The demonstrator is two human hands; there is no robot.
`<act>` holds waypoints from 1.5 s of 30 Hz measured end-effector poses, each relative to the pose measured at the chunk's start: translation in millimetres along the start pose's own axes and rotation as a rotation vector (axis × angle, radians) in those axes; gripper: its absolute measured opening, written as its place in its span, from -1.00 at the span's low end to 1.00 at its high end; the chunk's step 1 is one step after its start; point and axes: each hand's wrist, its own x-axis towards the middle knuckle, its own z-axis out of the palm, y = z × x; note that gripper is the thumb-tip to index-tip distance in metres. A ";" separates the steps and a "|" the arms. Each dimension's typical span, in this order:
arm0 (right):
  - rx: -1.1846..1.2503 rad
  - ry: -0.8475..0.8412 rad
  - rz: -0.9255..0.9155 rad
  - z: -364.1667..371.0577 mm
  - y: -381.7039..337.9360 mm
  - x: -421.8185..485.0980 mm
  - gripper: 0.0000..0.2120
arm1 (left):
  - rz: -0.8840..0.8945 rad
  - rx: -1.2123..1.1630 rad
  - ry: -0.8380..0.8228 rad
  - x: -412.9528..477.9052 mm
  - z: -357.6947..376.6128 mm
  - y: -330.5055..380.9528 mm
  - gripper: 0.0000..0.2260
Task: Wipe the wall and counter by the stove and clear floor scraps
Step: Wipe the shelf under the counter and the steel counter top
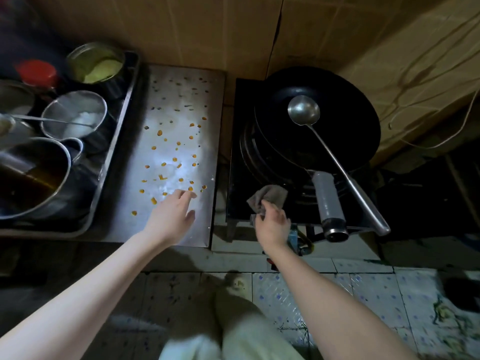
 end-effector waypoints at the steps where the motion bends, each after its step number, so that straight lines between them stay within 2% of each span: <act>1: -0.020 -0.016 -0.023 3.8 -9.8 1.2 -0.58 | 0.000 0.001 0.011 0.1 -0.9 -2.4 -0.66; 6: -0.066 -0.079 -0.141 15.8 -41.7 13.2 -0.51 | -0.045 -0.002 0.054 2.3 -4.1 -12.1 -0.68; 11: -0.176 -0.146 -0.211 10.3 -40.0 23.6 -0.51 | -0.066 0.005 0.049 10.8 -3.5 -7.7 -0.67; 19: -0.222 -0.159 -0.158 -6.6 17.2 5.5 -0.51 | -0.090 0.012 0.027 21.5 -4.6 6.7 -0.66; 35: -0.173 -0.098 -0.163 15.7 -86.1 52.1 -0.59 | -0.026 -0.025 0.064 23.4 -36.6 -66.2 -0.69; 45: -0.187 -0.158 -0.127 8.8 -57.7 16.2 -0.54 | 0.042 -0.056 0.017 35.9 -44.8 -71.7 -0.69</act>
